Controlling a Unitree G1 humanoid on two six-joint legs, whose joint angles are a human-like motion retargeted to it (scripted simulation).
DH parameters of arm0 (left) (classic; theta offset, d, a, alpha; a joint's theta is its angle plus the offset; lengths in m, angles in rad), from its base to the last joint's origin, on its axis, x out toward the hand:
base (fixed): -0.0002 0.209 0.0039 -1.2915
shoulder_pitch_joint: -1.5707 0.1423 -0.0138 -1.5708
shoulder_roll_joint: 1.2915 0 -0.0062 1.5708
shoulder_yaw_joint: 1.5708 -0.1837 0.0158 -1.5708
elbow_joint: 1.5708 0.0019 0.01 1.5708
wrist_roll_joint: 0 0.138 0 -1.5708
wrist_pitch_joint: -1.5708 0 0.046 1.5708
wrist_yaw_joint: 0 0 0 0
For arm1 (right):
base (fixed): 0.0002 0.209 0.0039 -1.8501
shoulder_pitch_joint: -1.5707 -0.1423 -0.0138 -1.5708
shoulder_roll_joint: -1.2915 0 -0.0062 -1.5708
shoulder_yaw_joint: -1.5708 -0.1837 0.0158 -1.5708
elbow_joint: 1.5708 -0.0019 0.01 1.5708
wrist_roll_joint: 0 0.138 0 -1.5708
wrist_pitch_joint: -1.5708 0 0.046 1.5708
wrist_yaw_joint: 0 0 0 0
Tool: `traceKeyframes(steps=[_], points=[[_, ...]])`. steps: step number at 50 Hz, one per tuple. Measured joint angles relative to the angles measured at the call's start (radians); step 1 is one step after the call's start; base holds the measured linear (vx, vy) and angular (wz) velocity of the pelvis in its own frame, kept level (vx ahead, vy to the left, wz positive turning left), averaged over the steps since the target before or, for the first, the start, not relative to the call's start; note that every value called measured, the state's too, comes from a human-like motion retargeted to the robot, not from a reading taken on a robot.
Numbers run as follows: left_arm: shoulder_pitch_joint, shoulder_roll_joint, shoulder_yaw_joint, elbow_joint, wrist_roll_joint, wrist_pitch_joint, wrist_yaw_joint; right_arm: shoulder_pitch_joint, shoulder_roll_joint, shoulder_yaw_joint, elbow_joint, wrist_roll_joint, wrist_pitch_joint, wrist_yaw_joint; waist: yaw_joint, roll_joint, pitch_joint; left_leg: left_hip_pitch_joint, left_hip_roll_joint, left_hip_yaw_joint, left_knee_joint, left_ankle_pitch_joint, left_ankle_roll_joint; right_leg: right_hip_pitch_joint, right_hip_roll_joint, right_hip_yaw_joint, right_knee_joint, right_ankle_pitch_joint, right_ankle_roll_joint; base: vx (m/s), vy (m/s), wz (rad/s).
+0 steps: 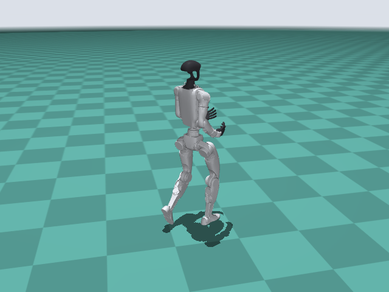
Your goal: Walk run
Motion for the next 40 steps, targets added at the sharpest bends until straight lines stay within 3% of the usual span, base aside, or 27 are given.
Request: traceKeyframes(steps=[2,7,10,14,16,18,20,22,23,25,27,28,30,35,38,40], points=[[0.022,-0.010,-0.009,0.023,0.000,-0.010,0.014,-0.042,-0.014,0.013,-0.007,-0.004,-0.016,-0.006,0.028,-0.011,-0.003,-0.076,-0.013,0.066,-0.077,-0.084,0.050,0.078,-0.012,-0.031,-0.095,0.041,0.004,0.73,-0.08,0.77],[0.043,0.037,-0.050,0.050,0.018,-0.015,0.019,-0.139,-0.039,-0.003,-0.069,-0.161,-0.036,-0.017,0.116,-0.022,0.010,-0.130,-0.113,0.146,-0.542,-0.156,0.059,0.247,0.027,-0.196,-0.327,0.142,0.018,0.44,-0.19,0.74],[0.048,0.083,-0.078,0.032,0.027,-0.025,0.023,-0.184,-0.049,-0.007,-0.108,-0.264,-0.031,-0.052,0.128,-0.013,0.035,-0.137,-0.158,0.197,-0.763,-0.196,0.080,0.330,0.092,-0.248,-0.390,0.095,0.003,0.43,-0.20,1.12],[0.042,0.091,-0.065,0.005,0.067,0.001,-0.015,-0.236,-0.065,-0.005,-0.139,-0.360,-0.045,-0.143,0.161,-0.016,0.061,-0.141,-0.207,0.385,-0.921,-0.262,0.110,0.417,0.149,-0.330,-0.419,-0.006,-0.020,0.57,-0.18,0.79],[0.037,0.068,-0.037,0.010,0.096,0.029,-0.051,-0.251,-0.047,-0.011,-0.124,-0.402,-0.050,-0.172,0.173,-0.015,0.067,-0.111,-0.213,0.532,-0.968,-0.275,0.103,0.440,0.173,-0.342,-0.406,-0.025,-0.010,0.60,-0.17,0.58],[0.033,0.034,0.000,0.028,0.133,0.058,-0.092,-0.256,0.001,-0.021,-0.092,-0.430,-0.044,-0.161,0.180,-0.012,0.070,-0.082,-0.214,0.576,-0.984,-0.248,0.099,0.459,0.186,-0.383,-0.376,-0.002,0.021,0.48,-0.15,0.32],[0.044,0.005,0.027,0.042,0.157,0.066,-0.110,-0.239,0.065,-0.018,-0.070,-0.428,-0.033,-0.121,0.178,-0.029,0.070,-0.054,-0.219,0.519,-0.972,-0.214,0.212,0.467,0.168,-0.383,-0.317,0.085,0.077,0.82,-0.30,-0.18],[0.068,0.004,0.036,0.043,0.161,0.052,-0.117,-0.216,0.114,0.004,-0.065,-0.418,-0.040,-0.110,0.208,-0.082,0.068,-0.016,-0.203,0.458,-0.962,-0.277,0.214,0.492,0.144,-0.345,-0.247,0.255,0.125,1.11,-0.83,-0.92],[0.076,0.015,0.028,0.040,0.161,0.046,-0.123,-0.205,0.133,0.008,-0.067,-0.426,-0.052,-0.120,0.210,-0.096,0.062,-0.024,-0.211,0.359,-0.965,-0.306,0.214,0.490,0.119,-0.402,-0.198,0.354,0.146,0.88,-0.66,-0.37],[0.096,0.027,0.017,0.037,0.153,0.049,-0.136,-0.179,0.152,0.026,-0.067,-0.489,-0.077,-0.152,0.186,-0.087,0.050,0.049,-0.138,0.491,-0.935,-0.332,0.214,0.450,0.136,-0.347,-0.050,0.520,0.202,0.88,0.04,0.41],[0.080,0.029,0.025,0.047,0.146,0.080,-0.163,-0.172,0.154,0.045,-0.059,-0.594,-0.096,-0.202,0.131,-0.047,0.055,-0.010,-0.118,0.287,-0.858,-0.358,0.214,0.336,0.191,-0.258,0.115,0.626,0.209,0.53,0.19,1.25],[0.068,0.028,0.022,0.053,0.149,0.096,-0.176,-0.170,0.153,0.047,-0.053,-0.624,-0.096,-0.217,0.117,-0.020,0.065,-0.013,-0.096,0.266,-0.828,-0.368,0.214,0.291,0.230,-0.181,0.182,0.624,0.218,0.31,0.19,1.56],[0.043,0.025,-0.015,0.059,0.160,0.101,-0.185,-0.162,0.143,0.048,-0.052,-0.639,-0.094,-0.225,0.084,0.040,0.084,0.022,-0.046,0.263,-0.814,-0.373,0.214,0.224,0.256,-0.135,0.271,0.517,0.203,0.35,0.24,1.81],[-0.051,0.042,-0.123,0.059,0.207,0.072,-0.203,-0.166,0.086,0.001,-0.087,-0.538,-0.145,-0.316,0.034,0.099,0.131,0.082,-0.070,0.129,-0.848,-0.345,0.214,0.136,0.102,-0.152,0.187,0.314,-0.002,0.32,0.22,2.06],[-0.121,0.062,-0.161,0.063,0.222,0.076,-0.231,-0.148,0.063,-0.036,-0.117,-0.590,-0.178,-0.400,-0.012,0.099,0.142,0.095,-0.114,0.012,-0.842,-0.333,0.214,0.113,0.056,-0.122,-0.022,0.299,-0.015,0.36,0.07,2.80],[-0.157,0.072,-0.169,0.065,0.237,0.075,-0.248,-0.124,0.062,-0.045,-0.134,-0.600,-0.176,-0.406,-0.035,0.082,0.147,0.105,-0.160,-0.083,-0.833,-0.325,0.214,0.097,0.073,-0.013,-0.160,0.321,0.016,0.31,-0.06,2.79]])
